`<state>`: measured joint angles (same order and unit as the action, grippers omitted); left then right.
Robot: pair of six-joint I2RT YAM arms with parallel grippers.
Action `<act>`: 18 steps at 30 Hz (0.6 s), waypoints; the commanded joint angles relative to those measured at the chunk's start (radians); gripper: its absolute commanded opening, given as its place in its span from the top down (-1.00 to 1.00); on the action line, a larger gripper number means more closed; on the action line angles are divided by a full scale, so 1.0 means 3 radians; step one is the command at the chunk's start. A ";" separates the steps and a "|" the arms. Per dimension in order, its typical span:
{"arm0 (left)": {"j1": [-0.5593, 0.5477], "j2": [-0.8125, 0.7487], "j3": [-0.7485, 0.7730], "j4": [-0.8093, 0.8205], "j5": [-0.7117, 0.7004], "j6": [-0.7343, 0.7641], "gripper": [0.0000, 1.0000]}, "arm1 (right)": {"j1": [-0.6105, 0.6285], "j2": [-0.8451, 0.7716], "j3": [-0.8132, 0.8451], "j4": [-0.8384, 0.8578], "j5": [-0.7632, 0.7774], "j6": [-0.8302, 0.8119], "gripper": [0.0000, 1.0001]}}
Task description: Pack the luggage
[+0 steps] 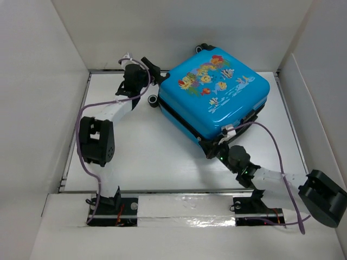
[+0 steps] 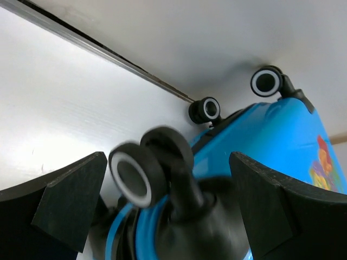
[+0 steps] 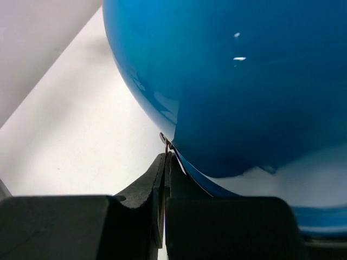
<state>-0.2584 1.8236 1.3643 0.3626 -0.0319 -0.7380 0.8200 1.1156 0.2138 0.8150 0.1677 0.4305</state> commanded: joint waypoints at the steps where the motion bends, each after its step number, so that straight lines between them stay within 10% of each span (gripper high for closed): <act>1: 0.0063 0.0225 0.0568 -0.0282 0.0086 -0.0015 -0.96 | 0.0038 -0.0317 -0.0007 -0.0036 0.0080 -0.0018 1.00; 13: 0.0064 0.0982 0.1021 -0.0202 0.0643 -0.0516 -0.96 | 0.0069 -0.0901 -0.0058 -0.0590 0.0070 -0.0049 1.00; 18: 0.0064 0.0911 0.0643 0.0466 0.0867 -0.0792 -0.23 | 0.0069 -0.0779 -0.0038 -0.0528 0.0055 -0.0044 1.00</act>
<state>-0.2272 2.1090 1.6085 0.3511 0.1471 -0.9058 0.8265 0.8768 0.1841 0.5774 0.1913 0.4221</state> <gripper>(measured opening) 0.662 0.010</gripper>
